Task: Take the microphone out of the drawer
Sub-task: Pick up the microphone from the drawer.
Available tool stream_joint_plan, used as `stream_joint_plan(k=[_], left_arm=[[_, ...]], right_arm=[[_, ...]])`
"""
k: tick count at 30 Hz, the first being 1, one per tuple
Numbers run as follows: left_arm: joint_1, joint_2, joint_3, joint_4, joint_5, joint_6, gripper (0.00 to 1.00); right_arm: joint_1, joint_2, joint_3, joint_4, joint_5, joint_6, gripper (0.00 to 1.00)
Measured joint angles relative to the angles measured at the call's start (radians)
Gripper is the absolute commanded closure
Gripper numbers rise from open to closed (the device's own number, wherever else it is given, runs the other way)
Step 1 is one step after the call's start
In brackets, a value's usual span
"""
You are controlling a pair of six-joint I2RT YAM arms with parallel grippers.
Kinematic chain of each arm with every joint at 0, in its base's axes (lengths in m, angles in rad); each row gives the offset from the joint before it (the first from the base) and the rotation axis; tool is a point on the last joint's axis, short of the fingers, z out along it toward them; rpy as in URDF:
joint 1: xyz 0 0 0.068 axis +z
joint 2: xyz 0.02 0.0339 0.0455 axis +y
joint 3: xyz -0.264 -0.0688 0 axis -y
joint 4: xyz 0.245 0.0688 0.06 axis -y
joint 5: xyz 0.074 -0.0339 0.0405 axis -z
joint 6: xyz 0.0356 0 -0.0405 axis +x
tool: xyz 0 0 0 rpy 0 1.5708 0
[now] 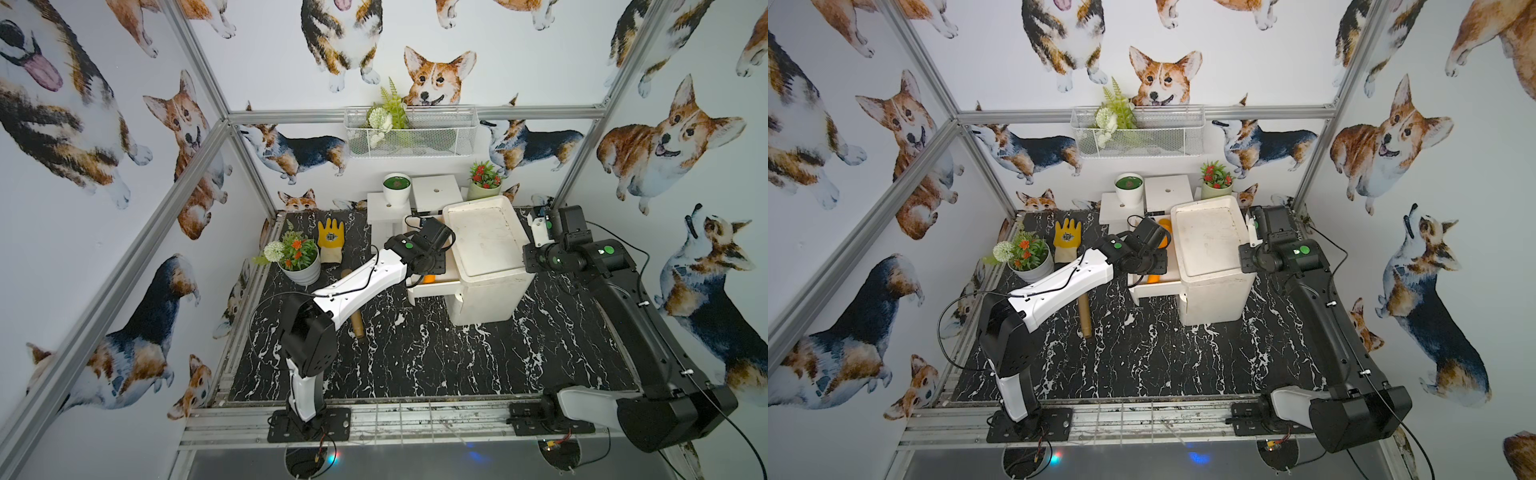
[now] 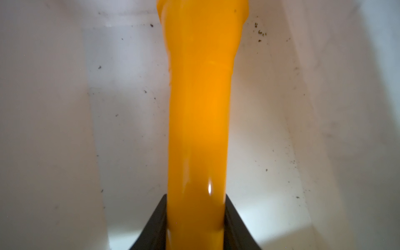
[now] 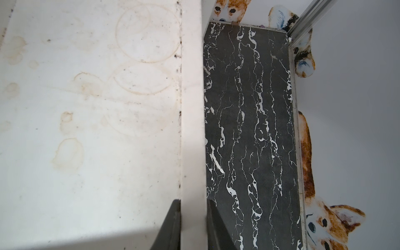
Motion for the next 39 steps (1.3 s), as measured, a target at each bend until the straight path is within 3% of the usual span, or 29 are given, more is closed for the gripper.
stream_joint_plan(k=[29, 39], left_arm=[[0.003, -0.263, -0.080, 0.180, -0.080, -0.089, 0.79], [0.029, -0.415, -0.188, 0.177, -0.206, -0.038, 0.78]], right_arm=[[0.000, -0.002, -0.005, 0.004, -0.001, 0.001, 0.80], [0.000, 0.000, -0.005, 0.003, -0.001, 0.000, 0.80]])
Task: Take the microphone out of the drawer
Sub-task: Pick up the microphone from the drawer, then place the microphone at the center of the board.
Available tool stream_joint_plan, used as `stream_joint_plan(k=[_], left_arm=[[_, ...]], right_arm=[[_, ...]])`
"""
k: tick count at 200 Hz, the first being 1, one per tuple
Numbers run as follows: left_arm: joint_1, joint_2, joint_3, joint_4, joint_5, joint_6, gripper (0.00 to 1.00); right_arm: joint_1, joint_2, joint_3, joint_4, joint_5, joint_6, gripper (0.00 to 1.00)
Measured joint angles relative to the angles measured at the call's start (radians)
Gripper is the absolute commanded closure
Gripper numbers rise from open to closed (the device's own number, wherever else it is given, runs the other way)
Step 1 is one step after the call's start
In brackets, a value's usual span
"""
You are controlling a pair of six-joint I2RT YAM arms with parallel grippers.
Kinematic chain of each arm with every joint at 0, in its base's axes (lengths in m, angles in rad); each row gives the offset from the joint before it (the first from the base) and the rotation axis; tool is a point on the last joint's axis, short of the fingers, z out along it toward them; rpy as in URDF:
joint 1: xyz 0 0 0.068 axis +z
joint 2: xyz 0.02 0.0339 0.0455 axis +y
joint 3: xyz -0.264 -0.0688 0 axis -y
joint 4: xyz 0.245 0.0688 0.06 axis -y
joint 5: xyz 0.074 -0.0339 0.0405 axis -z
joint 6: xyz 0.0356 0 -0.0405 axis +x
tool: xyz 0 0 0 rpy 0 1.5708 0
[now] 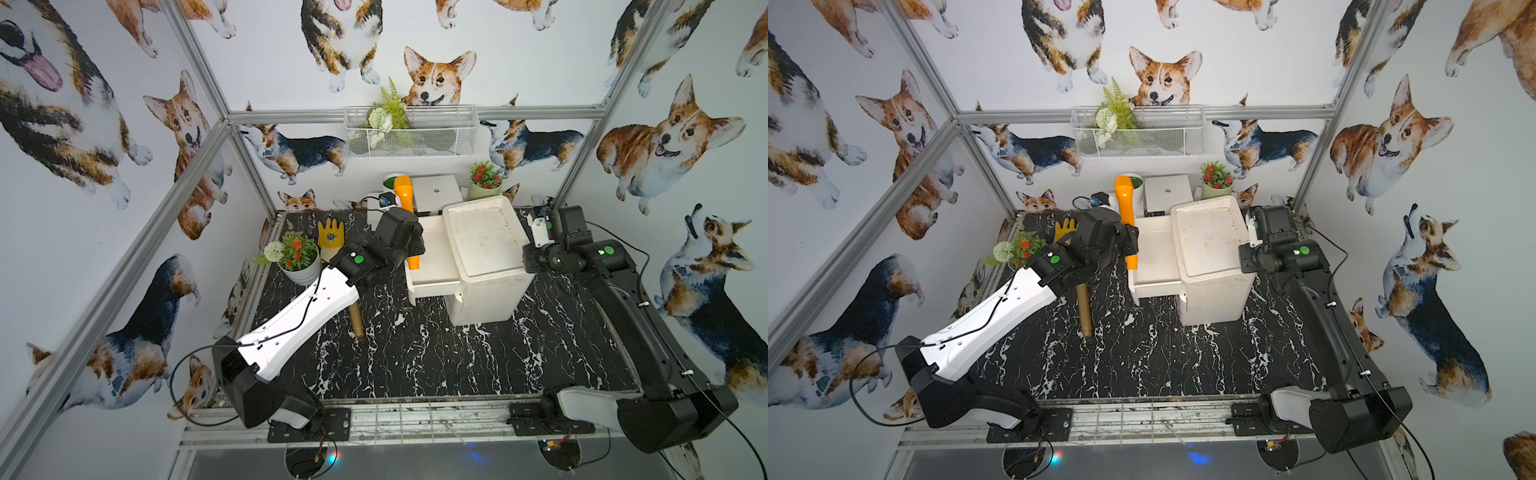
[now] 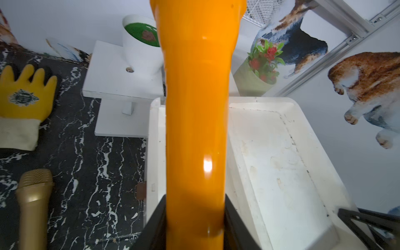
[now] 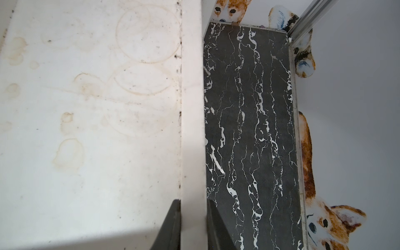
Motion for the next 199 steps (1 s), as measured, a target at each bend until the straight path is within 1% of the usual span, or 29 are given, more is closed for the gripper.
stream_joint_plan(k=[43, 63, 79, 101, 160, 199], left_arm=[[0.073, -0.105, -0.099, -0.043, -0.045, 0.026, 0.77], [0.135, -0.176, -0.189, -0.087, -0.045, 0.026, 0.77], [0.170, -0.209, -0.233, -0.108, -0.045, 0.026, 0.77], [0.233, -0.269, -0.330, -0.137, -0.029, 0.026, 0.77], [0.330, -0.341, -0.549, -0.178, 0.017, 0.029, 0.76], [0.396, -0.326, -0.635, -0.162, 0.078, 0.029, 0.76]], right_arm=[[0.000, 0.004, 0.001, -0.003, 0.000, 0.000, 0.80], [0.000, 0.004, 0.001, -0.005, 0.000, 0.000, 0.80], [0.000, 0.005, 0.001, -0.005, 0.000, 0.000, 0.80], [0.000, 0.005, 0.003, -0.005, 0.000, 0.000, 0.80], [0.000, 0.012, 0.006, -0.013, -0.001, -0.001, 0.80], [0.000, 0.014, 0.008, -0.015, -0.001, -0.001, 0.80]])
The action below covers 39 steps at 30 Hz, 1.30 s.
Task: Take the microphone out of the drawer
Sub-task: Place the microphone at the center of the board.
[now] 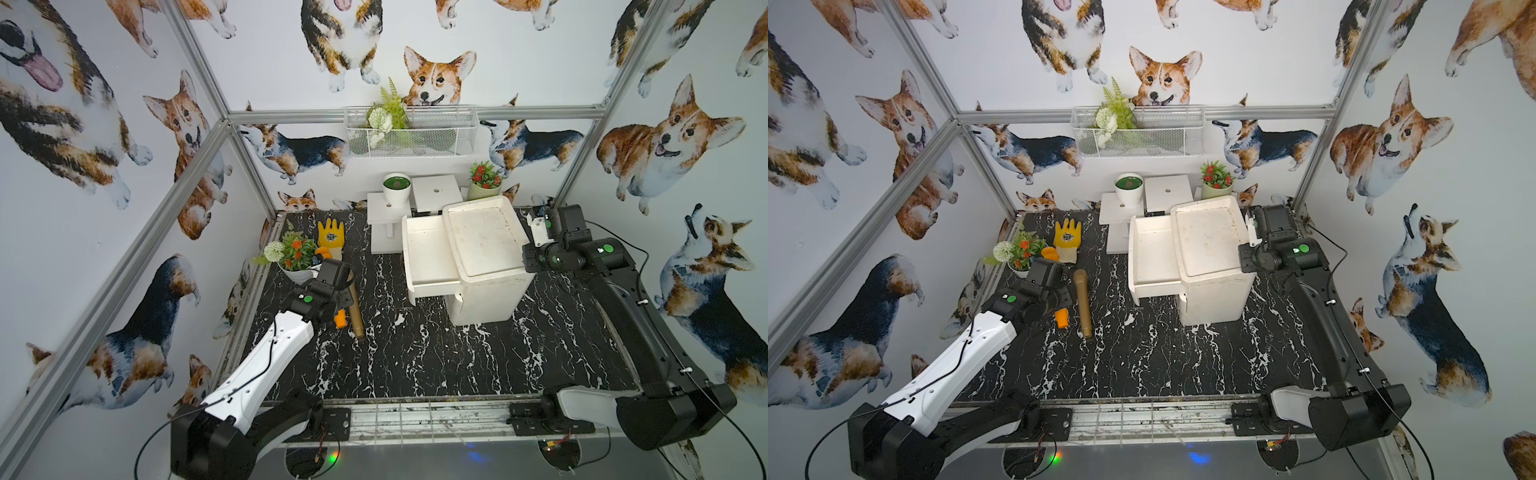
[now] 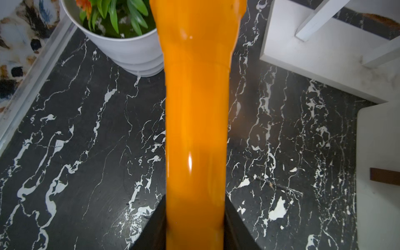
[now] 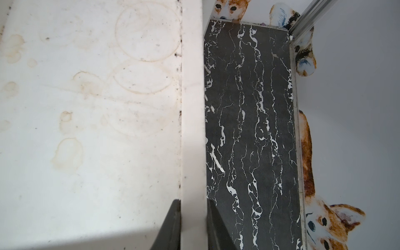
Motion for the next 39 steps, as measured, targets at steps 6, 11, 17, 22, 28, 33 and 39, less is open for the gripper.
stream_joint_plan(k=[6, 11, 17, 22, 28, 33, 39], left_arm=[[0.041, 0.048, -0.077, 0.052, 0.065, 0.004, 0.75], [0.068, 0.093, -0.118, 0.094, 0.114, 0.017, 0.76], [0.091, 0.145, -0.150, 0.132, 0.154, 0.037, 0.75], [0.116, 0.203, -0.151, 0.153, 0.187, 0.055, 0.74], [0.134, 0.254, -0.143, 0.158, 0.214, 0.078, 0.72], [0.140, 0.294, -0.140, 0.159, 0.225, 0.084, 0.71], [0.153, 0.333, -0.130, 0.176, 0.242, 0.098, 0.70]], right_arm=[[0.000, -0.001, 0.000, 0.000, 0.000, 0.000, 0.80], [0.000, -0.002, -0.001, 0.001, 0.000, 0.000, 0.80], [0.000, -0.002, -0.002, 0.001, 0.000, 0.000, 0.80], [0.000, -0.003, -0.003, 0.003, 0.000, 0.000, 0.80], [0.000, -0.003, -0.003, 0.003, 0.000, 0.000, 0.80], [0.000, -0.003, -0.003, 0.003, 0.000, 0.000, 0.80], [0.000, -0.003, -0.003, 0.003, 0.000, 0.000, 0.80]])
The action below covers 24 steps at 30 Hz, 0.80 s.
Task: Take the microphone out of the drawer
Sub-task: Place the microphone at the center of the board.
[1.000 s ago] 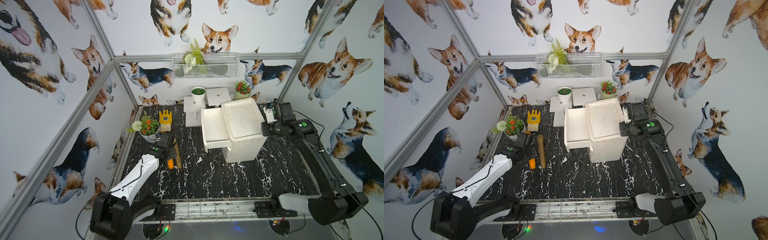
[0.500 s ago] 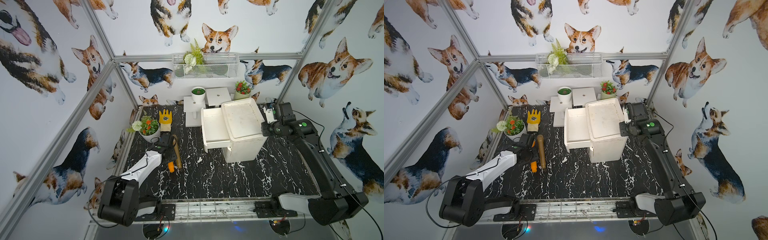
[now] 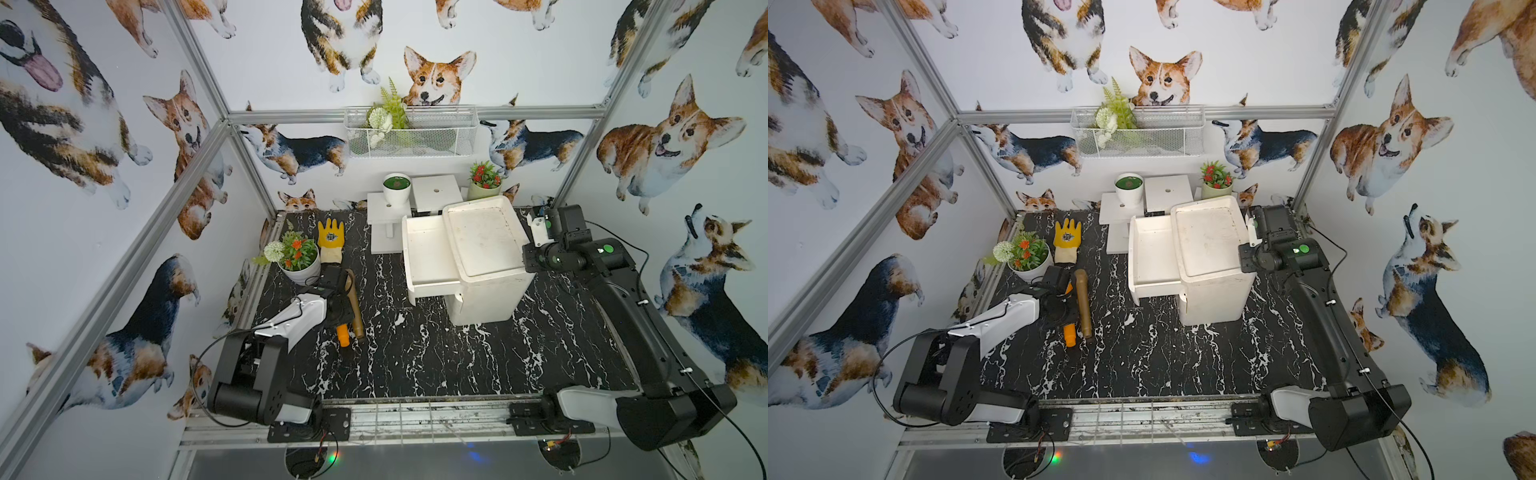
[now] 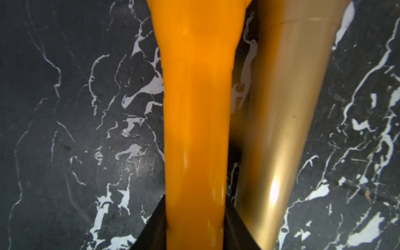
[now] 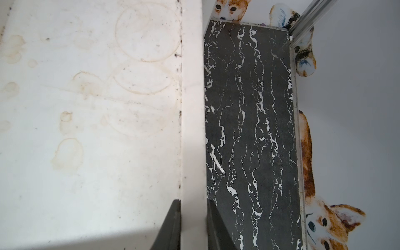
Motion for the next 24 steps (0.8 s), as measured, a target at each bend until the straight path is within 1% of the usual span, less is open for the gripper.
stream_joint_plan(k=[12, 20, 24], left_arm=[[0.010, 0.045, 0.010, 0.012, 0.016, 0.005, 0.63], [0.011, 0.058, 0.013, 0.009, 0.028, 0.005, 0.50], [0.011, 0.057, 0.013, 0.006, 0.028, 0.005, 0.47]], right_arm=[[0.000, 0.001, 0.000, 0.000, 0.000, 0.000, 0.80], [0.000, -0.002, -0.003, 0.003, 0.000, 0.000, 0.80], [0.000, -0.002, -0.004, 0.004, 0.000, 0.000, 0.80]])
